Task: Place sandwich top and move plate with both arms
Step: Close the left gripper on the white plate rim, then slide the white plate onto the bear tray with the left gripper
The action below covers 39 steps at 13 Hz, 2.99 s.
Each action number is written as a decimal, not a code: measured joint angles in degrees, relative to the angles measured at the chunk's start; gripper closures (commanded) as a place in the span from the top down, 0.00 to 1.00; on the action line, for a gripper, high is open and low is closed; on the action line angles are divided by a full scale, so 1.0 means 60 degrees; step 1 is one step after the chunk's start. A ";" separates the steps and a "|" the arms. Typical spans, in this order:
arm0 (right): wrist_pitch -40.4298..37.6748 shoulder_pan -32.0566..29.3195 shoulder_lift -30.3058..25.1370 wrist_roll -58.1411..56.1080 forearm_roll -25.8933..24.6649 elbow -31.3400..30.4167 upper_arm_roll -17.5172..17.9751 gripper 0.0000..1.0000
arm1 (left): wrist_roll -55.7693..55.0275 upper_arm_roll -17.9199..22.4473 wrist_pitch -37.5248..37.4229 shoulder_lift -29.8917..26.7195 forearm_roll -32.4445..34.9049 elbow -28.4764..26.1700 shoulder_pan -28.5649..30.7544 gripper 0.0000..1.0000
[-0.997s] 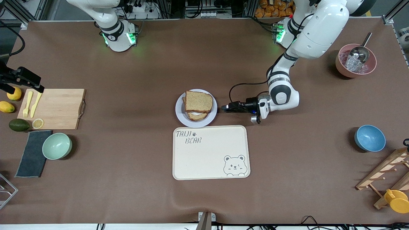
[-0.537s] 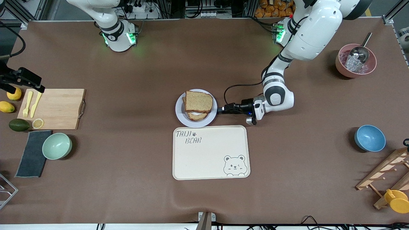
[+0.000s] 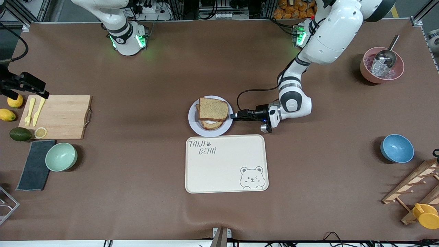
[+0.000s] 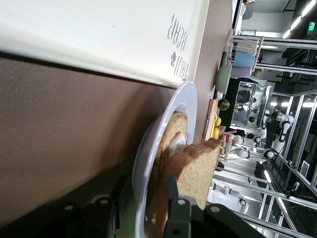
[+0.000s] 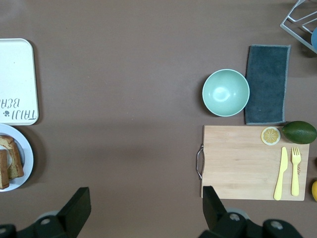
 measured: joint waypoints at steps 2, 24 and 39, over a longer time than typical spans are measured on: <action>-0.0010 0.0000 0.0001 0.0003 0.0000 -0.0001 0.0000 1.00 | 0.0001 0.0000 0.0023 0.0069 -0.0015 0.0058 -0.0063 0.30; -0.0031 0.0000 0.0047 0.0035 -0.0001 -0.0059 -0.0016 1.00 | 0.0886 -0.0015 0.0290 -0.0447 -0.0422 0.0502 -0.0182 0.00; -0.0020 -0.0010 0.0112 0.0038 -0.0022 -0.0079 -0.0064 1.00 | 0.0307 0.0079 -0.0238 -0.1065 0.0679 0.1135 0.1955 0.00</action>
